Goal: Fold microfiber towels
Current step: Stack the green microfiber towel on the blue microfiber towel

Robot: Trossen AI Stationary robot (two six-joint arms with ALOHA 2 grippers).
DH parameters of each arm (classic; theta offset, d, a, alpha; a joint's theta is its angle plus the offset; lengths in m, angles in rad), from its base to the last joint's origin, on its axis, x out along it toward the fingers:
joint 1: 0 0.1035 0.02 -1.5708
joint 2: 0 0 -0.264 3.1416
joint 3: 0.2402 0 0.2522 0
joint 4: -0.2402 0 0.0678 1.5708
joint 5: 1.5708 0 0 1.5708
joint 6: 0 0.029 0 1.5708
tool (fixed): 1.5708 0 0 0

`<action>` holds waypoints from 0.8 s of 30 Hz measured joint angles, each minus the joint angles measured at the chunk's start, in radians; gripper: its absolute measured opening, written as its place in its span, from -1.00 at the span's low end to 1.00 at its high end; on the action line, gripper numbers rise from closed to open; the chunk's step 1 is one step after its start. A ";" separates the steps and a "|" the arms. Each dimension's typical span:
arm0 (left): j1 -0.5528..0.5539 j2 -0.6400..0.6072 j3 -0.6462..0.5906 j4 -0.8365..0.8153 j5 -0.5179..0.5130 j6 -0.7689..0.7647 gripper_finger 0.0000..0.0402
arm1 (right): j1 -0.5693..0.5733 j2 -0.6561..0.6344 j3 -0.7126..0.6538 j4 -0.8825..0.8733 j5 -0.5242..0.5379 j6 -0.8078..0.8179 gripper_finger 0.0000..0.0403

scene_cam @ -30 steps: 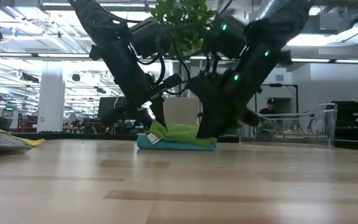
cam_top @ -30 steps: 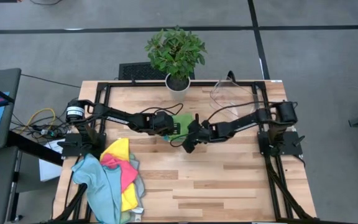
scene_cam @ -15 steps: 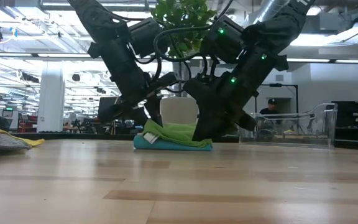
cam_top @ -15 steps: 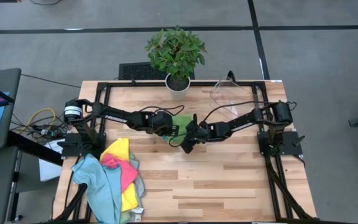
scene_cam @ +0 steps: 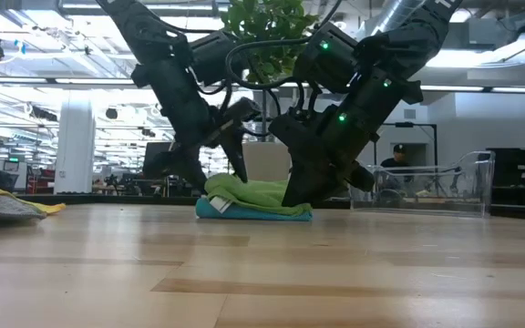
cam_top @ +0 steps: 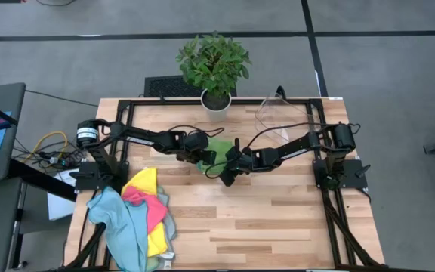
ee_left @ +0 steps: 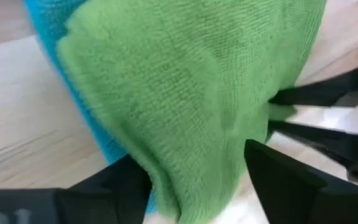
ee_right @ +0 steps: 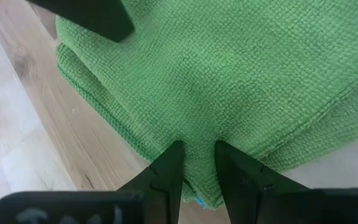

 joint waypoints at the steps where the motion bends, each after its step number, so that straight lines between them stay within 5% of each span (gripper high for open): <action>1: 0.011 -0.012 0.000 -0.021 0.021 0.007 0.22 | 0.000 0.000 0.000 0.000 0.000 0.000 -0.40; 7: 0.058 -0.129 0.000 -0.225 0.058 0.027 0.37 | 0.000 -0.015 -0.002 -0.008 -0.011 -0.005 -0.40; 13: 0.056 -0.293 0.000 -0.413 -0.070 -0.004 0.38 | -0.004 -0.154 -0.002 -0.024 -0.015 -0.061 -0.40; 18: 0.054 -0.384 -0.004 -0.142 -0.133 -0.008 0.38 | -0.024 -0.242 -0.004 -0.035 -0.003 -0.069 -0.40; 24: 0.044 -0.327 -0.085 0.220 -0.156 0.033 0.19 | -0.025 -0.357 -0.078 0.096 -0.001 -0.064 -0.40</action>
